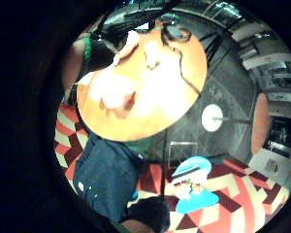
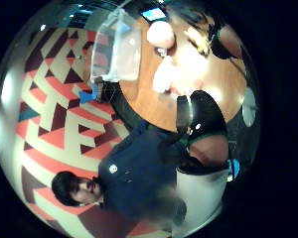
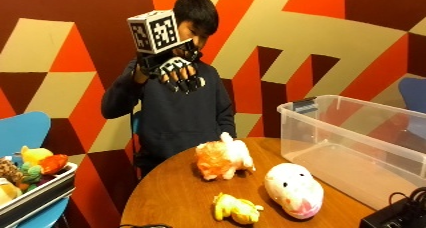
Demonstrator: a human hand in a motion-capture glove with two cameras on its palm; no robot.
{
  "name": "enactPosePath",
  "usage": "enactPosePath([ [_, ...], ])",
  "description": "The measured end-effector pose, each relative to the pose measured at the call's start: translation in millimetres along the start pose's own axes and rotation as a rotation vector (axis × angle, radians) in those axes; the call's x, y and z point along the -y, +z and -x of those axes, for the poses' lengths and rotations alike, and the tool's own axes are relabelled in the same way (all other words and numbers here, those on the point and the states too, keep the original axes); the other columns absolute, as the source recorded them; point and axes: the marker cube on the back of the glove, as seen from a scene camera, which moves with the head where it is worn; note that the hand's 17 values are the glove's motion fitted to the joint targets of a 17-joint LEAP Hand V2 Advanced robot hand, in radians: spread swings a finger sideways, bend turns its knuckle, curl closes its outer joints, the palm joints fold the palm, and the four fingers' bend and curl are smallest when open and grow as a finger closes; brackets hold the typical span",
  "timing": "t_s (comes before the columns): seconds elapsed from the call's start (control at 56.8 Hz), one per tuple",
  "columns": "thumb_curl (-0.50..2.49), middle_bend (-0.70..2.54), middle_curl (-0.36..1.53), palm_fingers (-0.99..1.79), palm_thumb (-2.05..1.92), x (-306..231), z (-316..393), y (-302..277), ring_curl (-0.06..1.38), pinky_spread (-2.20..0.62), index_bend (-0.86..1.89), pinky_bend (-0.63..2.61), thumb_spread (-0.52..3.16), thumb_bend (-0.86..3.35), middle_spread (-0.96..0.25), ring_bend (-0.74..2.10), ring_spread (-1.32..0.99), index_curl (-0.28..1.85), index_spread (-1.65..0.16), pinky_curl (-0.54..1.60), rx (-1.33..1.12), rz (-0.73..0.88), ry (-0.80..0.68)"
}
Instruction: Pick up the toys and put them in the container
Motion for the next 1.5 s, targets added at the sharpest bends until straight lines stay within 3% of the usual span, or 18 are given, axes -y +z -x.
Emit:
enactPosePath([
  [0.123,0.08,0.34,0.11,0.57,0.29,9.1,14.5,-9.5,0.10,-0.04,0.28,0.37,0.90,0.29,-0.04,0.29,-0.09,0.14,-0.11,0.14,-0.027,-0.096,-0.066],
  [0.247,0.13,0.32,0.14,0.46,0.30,20.4,26.8,-8.2,0.11,-0.05,0.25,0.42,1.25,0.35,-0.04,0.26,-0.12,0.19,-0.15,0.19,-0.054,-0.145,-0.112],
  [0.352,0.18,0.15,0.14,-0.08,0.30,32.4,32.8,0.4,0.12,-0.03,0.04,0.68,1.39,0.37,-0.01,0.17,-0.08,0.16,-0.21,0.29,-0.110,-0.125,-0.109],
  [0.44,0.21,0.11,0.14,-0.26,0.30,46.3,36.1,18.1,0.11,-0.01,0.04,0.77,1.41,0.36,0.00,0.16,-0.05,0.13,-0.22,0.31,-0.141,-0.099,-0.122],
  [0.617,0.22,0.12,0.16,-0.33,0.18,79.9,33.0,109.6,0.14,0.01,0.02,0.82,1.35,0.24,0.02,0.18,-0.02,0.11,-0.22,0.34,-0.128,0.102,-0.199],
  [0.775,0.22,0.08,0.16,-0.33,0.08,104.1,25.1,187.1,0.18,0.05,-0.04,1.06,1.23,0.11,0.06,0.24,0.03,0.06,-0.18,0.40,-0.151,0.341,-0.095],
  [0.881,0.24,0.13,0.16,-0.16,0.11,108.6,25.8,219.4,0.25,0.05,-0.05,1.18,1.19,0.09,0.07,0.44,0.05,0.03,-0.19,0.43,-0.256,0.346,-0.104],
  [0.969,0.30,0.37,0.23,0.44,0.32,114.9,29.5,229.3,0.37,-0.10,-0.09,1.15,1.28,0.21,0.03,1.06,-0.08,-0.04,-0.21,0.39,-0.318,0.312,-0.129],
  [1.04,0.38,0.68,0.32,0.80,0.54,116.6,35.5,228.8,0.39,-0.23,0.04,1.13,1.27,0.31,-0.04,1.13,-0.16,-0.02,-0.20,0.36,-0.330,0.341,-0.155],
  [1.181,0.51,0.87,0.43,0.92,0.71,114.4,53.7,202.7,0.47,-0.32,0.19,1.05,1.06,0.36,-0.14,1.19,-0.26,0.03,-0.21,0.39,-0.223,0.373,-0.186],
  [1.357,0.64,0.98,0.52,1.11,0.73,113.4,83.1,135.1,0.51,-0.37,0.45,0.98,0.85,0.38,-0.17,1.21,-0.30,0.08,-0.26,0.40,-0.096,0.205,-0.247],
  [1.498,0.73,1.02,0.58,1.10,0.72,105.2,102.5,90.8,0.54,-0.39,0.65,0.99,0.68,0.40,-0.17,1.23,-0.32,0.14,-0.29,0.44,-0.074,0.109,-0.293],
])
